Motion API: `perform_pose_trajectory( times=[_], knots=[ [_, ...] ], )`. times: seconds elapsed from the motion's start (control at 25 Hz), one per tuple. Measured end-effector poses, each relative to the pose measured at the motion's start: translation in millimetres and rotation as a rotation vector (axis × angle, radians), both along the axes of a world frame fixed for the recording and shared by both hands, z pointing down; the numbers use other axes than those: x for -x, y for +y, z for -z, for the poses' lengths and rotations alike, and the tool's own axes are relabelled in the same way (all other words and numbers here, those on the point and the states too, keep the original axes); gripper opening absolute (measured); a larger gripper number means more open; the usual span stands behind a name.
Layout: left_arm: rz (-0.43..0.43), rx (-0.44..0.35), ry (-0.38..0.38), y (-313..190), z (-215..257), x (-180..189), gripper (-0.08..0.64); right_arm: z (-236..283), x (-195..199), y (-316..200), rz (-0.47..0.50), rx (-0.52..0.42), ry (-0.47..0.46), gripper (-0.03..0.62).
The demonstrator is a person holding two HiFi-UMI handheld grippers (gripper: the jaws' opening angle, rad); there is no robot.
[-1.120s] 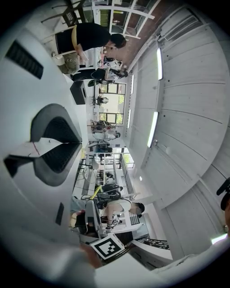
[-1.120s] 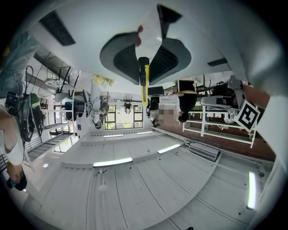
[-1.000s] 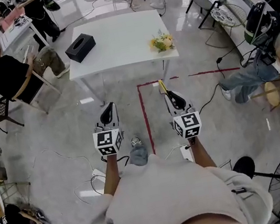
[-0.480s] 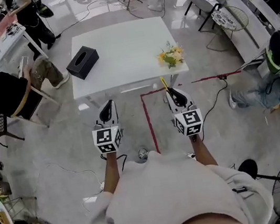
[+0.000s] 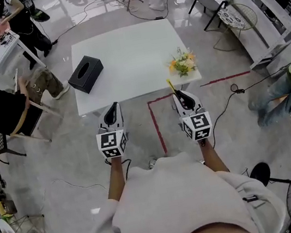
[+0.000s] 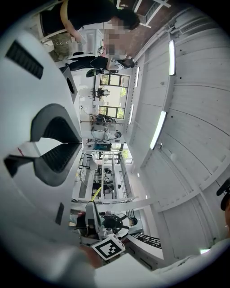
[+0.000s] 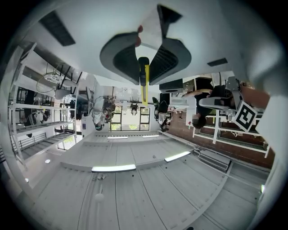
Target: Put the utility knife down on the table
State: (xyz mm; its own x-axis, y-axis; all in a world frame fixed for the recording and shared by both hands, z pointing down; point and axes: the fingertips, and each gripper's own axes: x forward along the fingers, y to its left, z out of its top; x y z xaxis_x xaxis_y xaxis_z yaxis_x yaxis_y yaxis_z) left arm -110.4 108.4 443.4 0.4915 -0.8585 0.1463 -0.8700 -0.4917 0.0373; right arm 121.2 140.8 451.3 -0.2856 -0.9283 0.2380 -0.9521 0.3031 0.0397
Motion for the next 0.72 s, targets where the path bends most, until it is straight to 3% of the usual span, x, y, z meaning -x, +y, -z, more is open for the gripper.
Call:
perform_pose_trajectory(
  times=[0.32,0.72],
  knots=[
    [-0.01,0.029,0.002,-22,-13,-4,0.02,-13,0,-22,0.002,0.031,0.001,0.083],
    [0.018,0.035,-0.025,-84,-19,-4,0.02,-23,5,-93,0.038,0.035,-0.021,0.083]
  ],
)
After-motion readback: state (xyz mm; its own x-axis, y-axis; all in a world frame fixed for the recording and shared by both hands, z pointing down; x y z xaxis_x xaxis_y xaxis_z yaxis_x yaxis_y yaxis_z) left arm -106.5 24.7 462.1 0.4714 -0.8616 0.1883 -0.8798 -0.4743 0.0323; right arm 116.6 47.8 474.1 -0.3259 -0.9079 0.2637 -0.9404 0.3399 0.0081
